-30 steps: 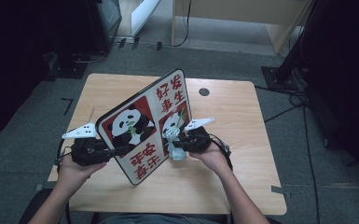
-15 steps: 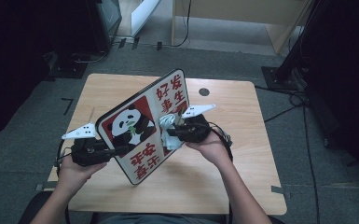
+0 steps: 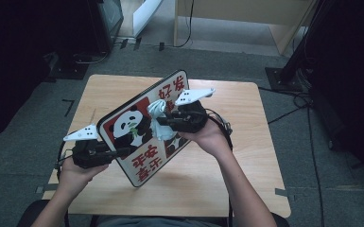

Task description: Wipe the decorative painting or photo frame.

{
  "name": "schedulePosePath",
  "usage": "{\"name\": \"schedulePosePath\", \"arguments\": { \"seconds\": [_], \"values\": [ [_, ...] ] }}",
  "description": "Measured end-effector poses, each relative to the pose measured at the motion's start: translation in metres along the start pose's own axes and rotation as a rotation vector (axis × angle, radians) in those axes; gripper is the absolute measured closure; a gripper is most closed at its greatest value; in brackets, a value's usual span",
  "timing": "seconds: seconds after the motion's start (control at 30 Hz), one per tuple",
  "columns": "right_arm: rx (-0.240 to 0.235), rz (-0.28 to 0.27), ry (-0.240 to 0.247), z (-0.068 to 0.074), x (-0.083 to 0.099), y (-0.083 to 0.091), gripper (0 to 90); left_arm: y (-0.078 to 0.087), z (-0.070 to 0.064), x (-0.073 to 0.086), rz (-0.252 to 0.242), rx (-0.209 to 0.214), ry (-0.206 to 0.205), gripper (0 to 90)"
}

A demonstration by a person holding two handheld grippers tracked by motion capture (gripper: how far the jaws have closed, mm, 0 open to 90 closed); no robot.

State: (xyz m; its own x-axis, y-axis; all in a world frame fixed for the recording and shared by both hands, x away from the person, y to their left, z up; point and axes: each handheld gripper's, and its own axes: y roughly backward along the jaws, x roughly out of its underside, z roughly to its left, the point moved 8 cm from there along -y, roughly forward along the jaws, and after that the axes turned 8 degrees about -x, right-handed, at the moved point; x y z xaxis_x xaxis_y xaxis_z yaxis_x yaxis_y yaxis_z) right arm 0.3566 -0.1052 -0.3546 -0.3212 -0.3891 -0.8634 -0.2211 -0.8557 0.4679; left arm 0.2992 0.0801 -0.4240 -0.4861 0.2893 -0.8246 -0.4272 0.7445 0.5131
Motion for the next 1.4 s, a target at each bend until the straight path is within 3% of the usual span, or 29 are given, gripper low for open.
{"name": "schedulePosePath", "arguments": {
  "seconds": [0.3, 0.5, 0.63, 1.4],
  "values": [
    [-0.018, -0.058, 0.028, 0.003, -0.026, -0.005, 77.6, 0.0, 0.0, 0.0, 0.002, -0.004, 0.004, 74.3],
    [-0.004, -0.041, 0.023, -0.003, -0.023, -0.016, 77.3, 0.001, -0.002, 0.001, 0.001, -0.005, 0.005, 74.3],
    [-0.015, -0.061, 0.008, -0.005, -0.023, -0.019, 77.2, 0.001, -0.002, 0.001, 0.001, -0.005, 0.01, 74.2],
    [-0.012, -0.046, -0.017, -0.014, -0.002, -0.02, 76.7, 0.001, -0.001, 0.001, 0.002, -0.005, 0.006, 74.0]
  ]
}}
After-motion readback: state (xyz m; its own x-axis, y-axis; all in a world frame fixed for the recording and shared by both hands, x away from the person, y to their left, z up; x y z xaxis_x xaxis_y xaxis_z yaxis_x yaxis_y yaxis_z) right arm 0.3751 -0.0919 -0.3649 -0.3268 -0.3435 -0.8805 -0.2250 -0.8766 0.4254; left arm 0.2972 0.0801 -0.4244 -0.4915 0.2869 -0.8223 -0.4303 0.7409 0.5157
